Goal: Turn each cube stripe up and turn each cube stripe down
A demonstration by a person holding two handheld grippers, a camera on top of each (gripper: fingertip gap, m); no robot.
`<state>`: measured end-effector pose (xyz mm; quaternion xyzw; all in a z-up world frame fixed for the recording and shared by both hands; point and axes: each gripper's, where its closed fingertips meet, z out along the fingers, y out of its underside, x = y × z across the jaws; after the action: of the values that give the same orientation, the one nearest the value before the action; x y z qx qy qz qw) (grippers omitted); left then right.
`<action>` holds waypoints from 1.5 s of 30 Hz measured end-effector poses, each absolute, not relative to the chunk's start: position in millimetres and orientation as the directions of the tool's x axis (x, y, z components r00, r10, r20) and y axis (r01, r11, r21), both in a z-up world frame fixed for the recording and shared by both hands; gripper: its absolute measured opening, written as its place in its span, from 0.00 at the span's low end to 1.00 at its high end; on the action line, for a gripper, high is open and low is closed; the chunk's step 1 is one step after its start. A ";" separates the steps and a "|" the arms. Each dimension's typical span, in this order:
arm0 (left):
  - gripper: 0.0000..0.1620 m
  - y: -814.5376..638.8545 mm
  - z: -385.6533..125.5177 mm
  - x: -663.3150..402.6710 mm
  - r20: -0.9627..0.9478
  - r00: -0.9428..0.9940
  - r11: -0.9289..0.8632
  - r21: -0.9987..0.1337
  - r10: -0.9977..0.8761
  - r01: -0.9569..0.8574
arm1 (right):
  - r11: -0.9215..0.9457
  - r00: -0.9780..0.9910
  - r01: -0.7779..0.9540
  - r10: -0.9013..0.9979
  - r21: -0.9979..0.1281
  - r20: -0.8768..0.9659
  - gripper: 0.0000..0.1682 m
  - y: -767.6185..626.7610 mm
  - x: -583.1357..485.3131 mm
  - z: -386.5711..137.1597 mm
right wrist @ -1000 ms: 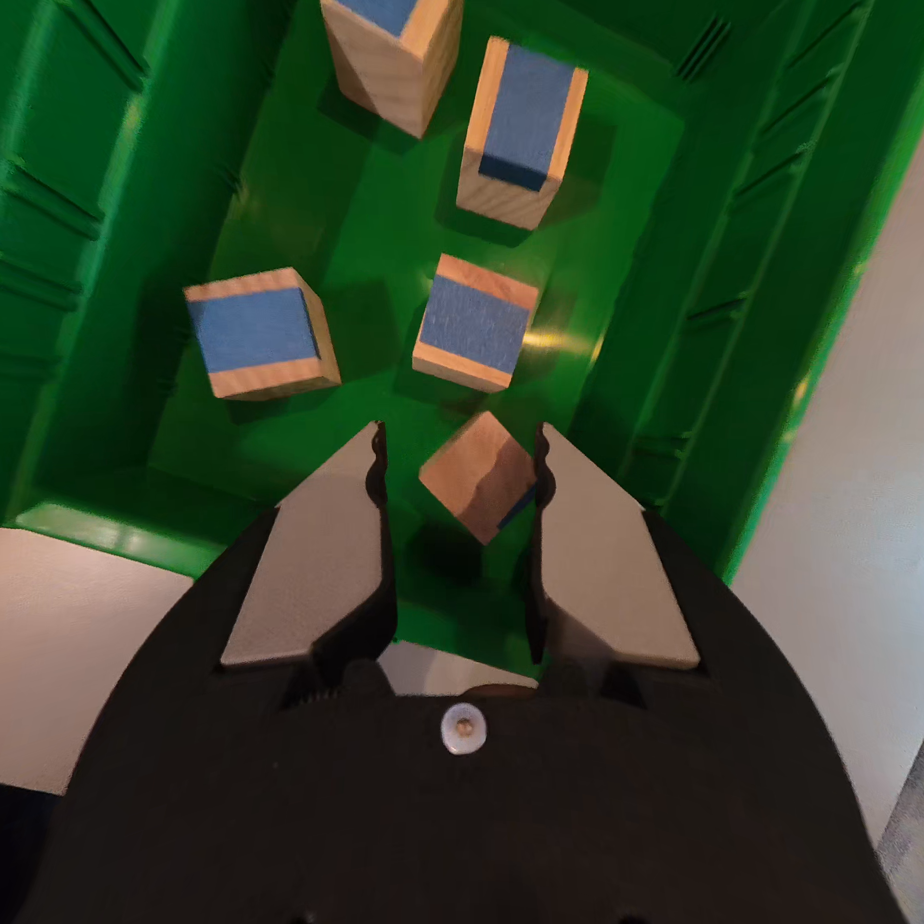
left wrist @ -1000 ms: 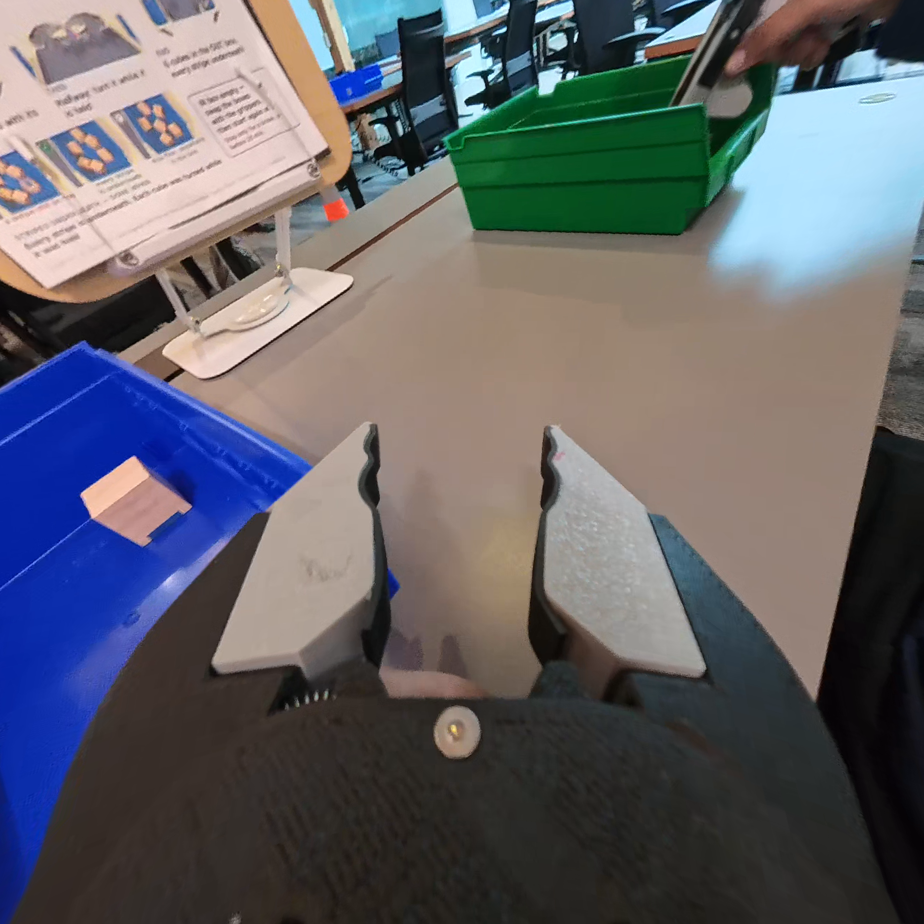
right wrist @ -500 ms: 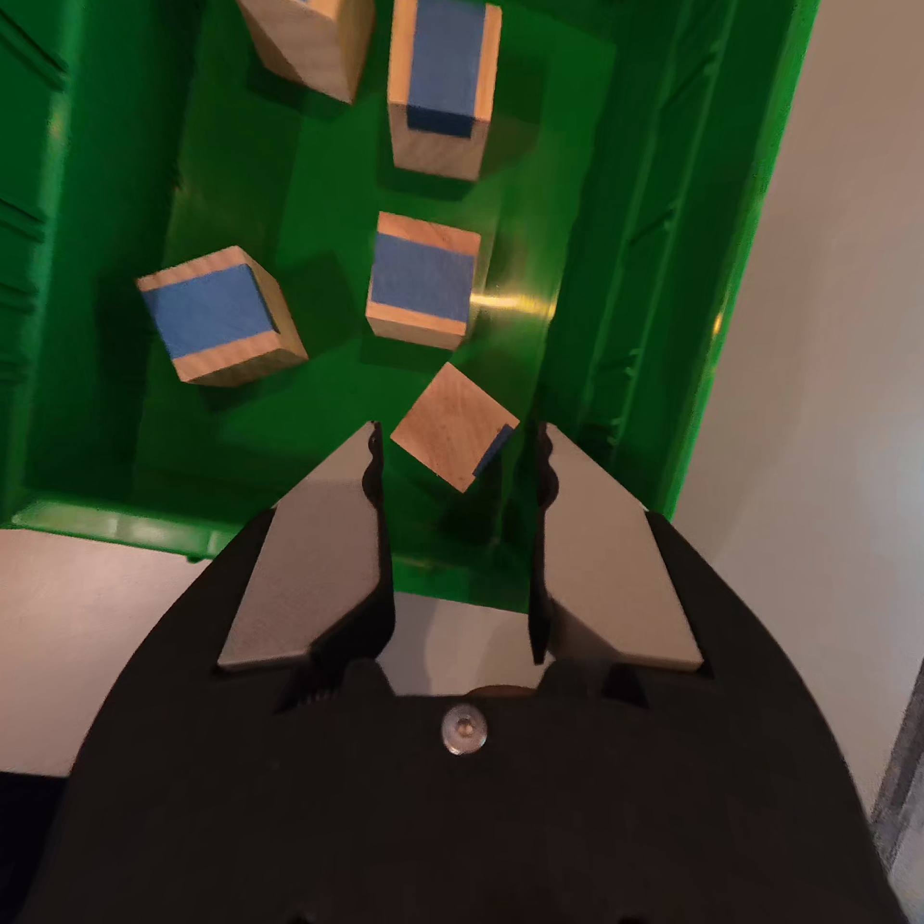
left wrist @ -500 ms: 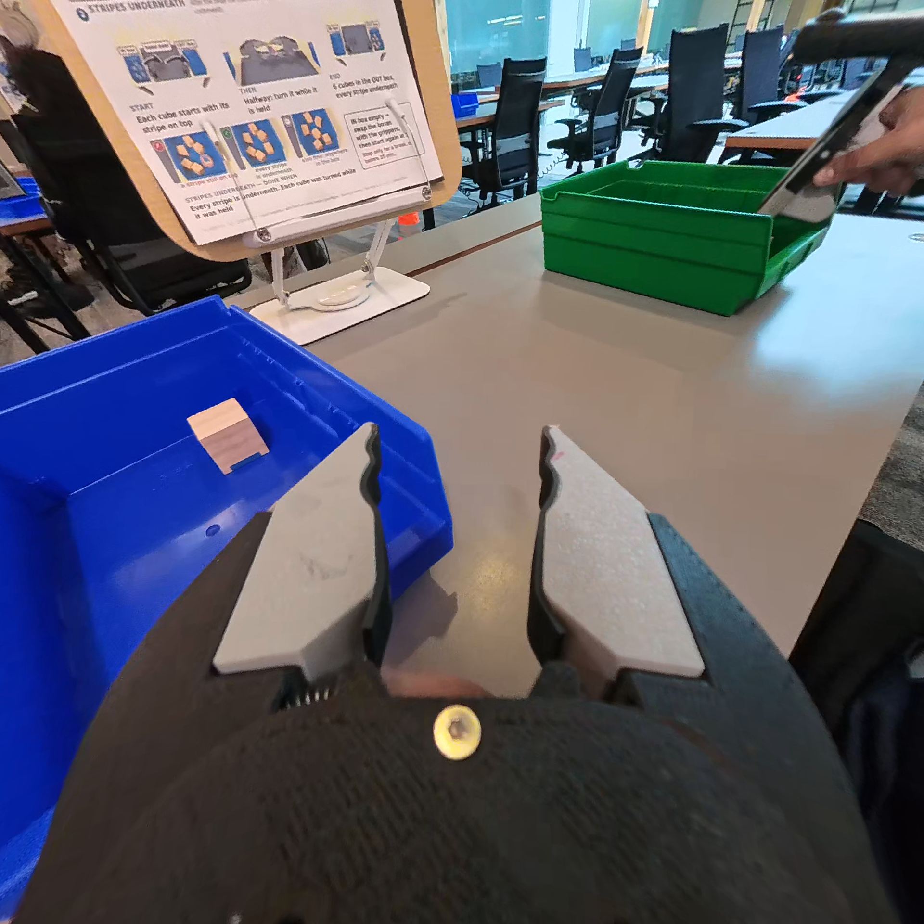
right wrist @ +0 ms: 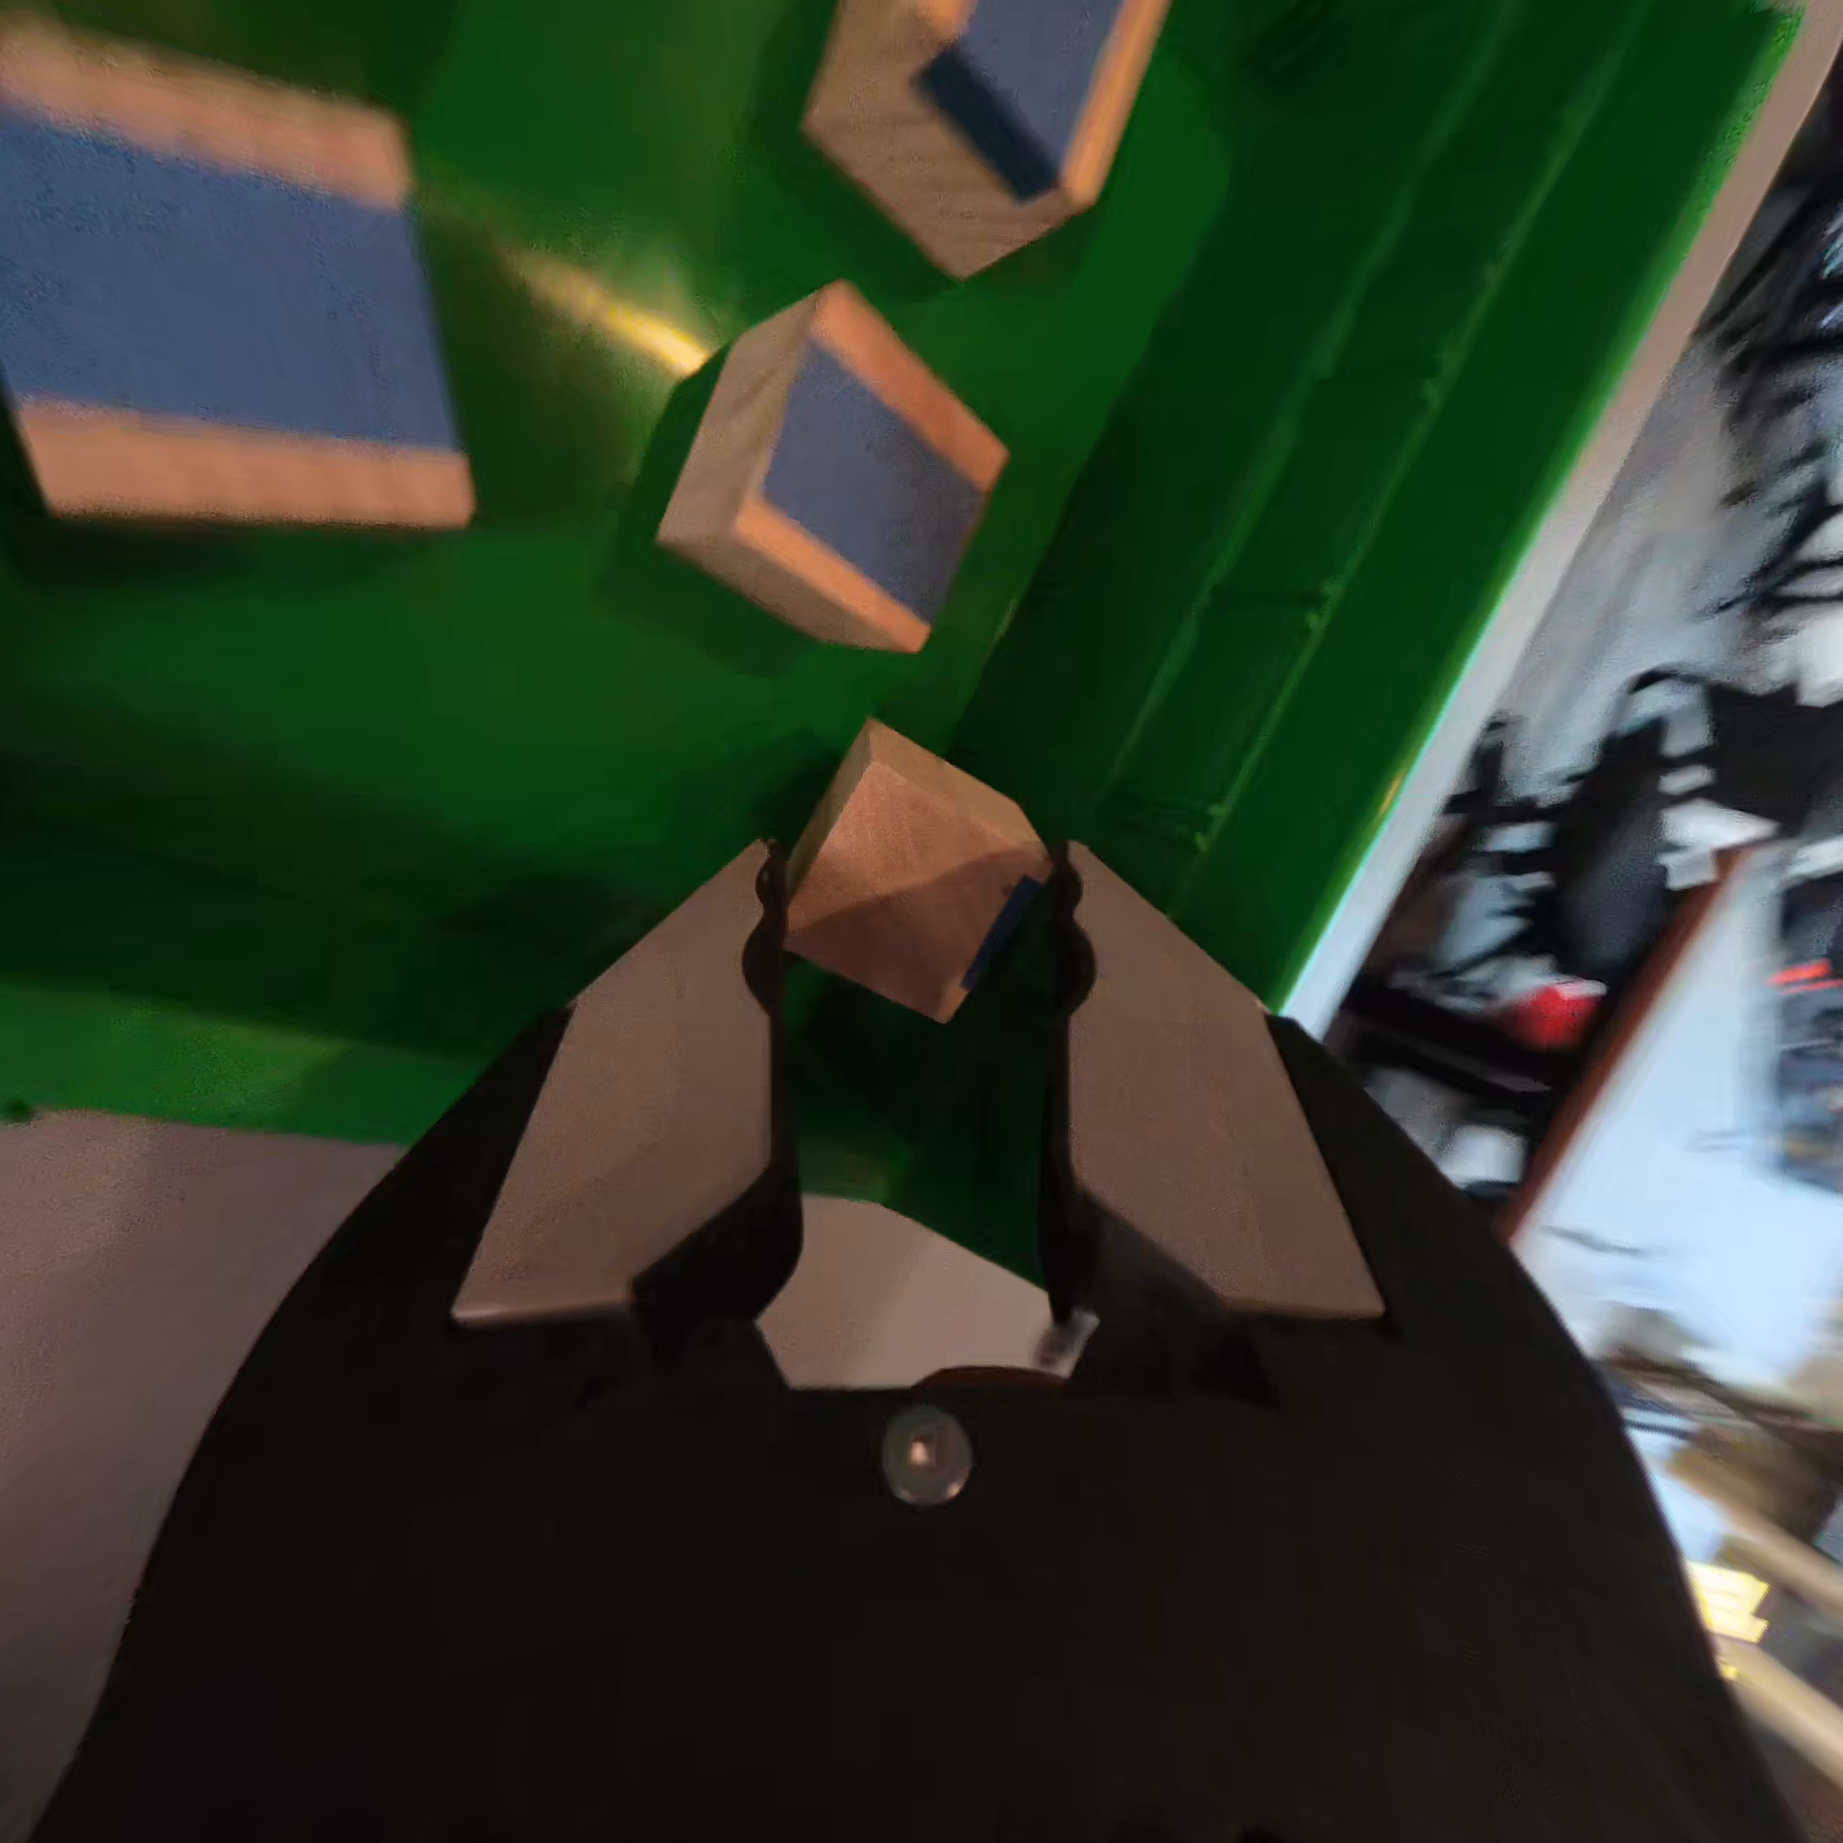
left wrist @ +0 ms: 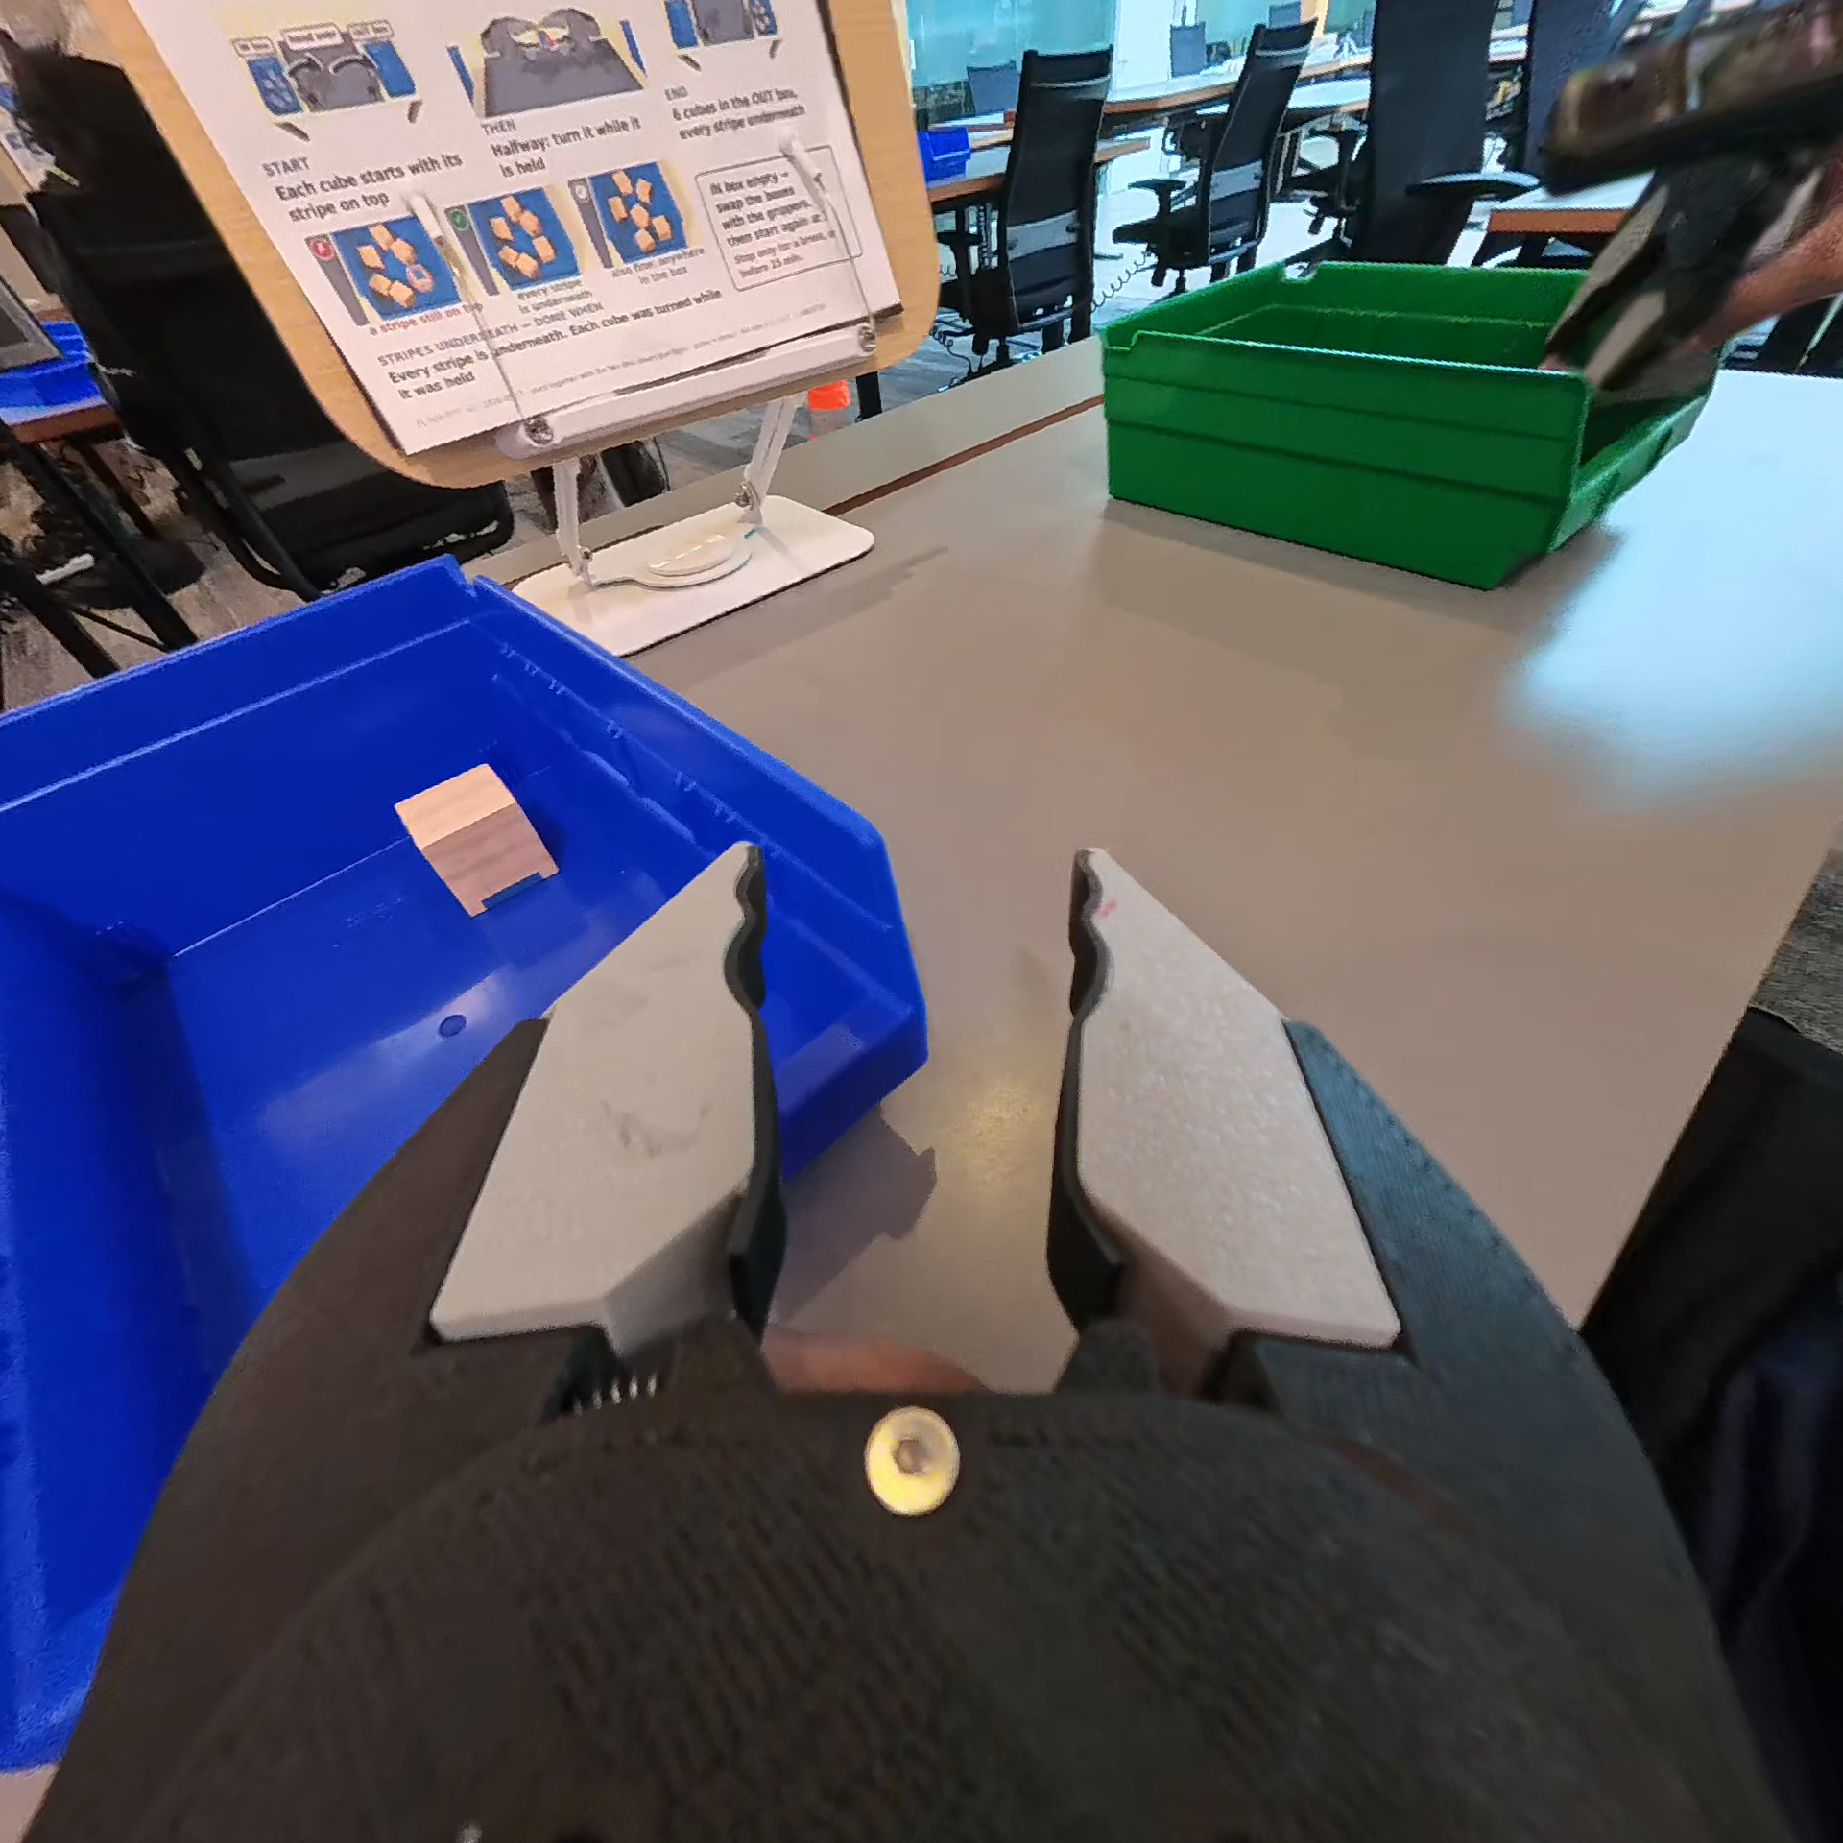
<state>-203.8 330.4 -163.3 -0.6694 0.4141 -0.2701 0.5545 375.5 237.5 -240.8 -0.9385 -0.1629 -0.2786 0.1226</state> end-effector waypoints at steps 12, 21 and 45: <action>0.37 333.1 -167.9 -208.5 -0.092 0.514 -0.059 -0.961 -0.853 -0.270 | -0.924 0.960 0.268 0.281 -0.271 -0.010 0.20 237.3 292.9 -240.5; 0.37 333.2 -166.8 -209.0 -0.079 0.514 -0.069 -0.962 -0.854 -0.263 | -0.943 0.998 -0.003 -0.025 -0.333 0.063 0.23 238.9 345.5 -225.4; 0.37 328.1 -166.6 -209.0 -0.074 0.496 -0.070 -0.961 -0.865 -0.267 | -0.970 0.972 0.202 0.181 -0.132 0.152 0.28 230.7 351.4 -253.7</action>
<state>-209.0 328.1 -166.6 -0.6768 0.4181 -0.2777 0.5385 351.4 230.7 -253.7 -0.9901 -0.0968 -0.0698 0.0735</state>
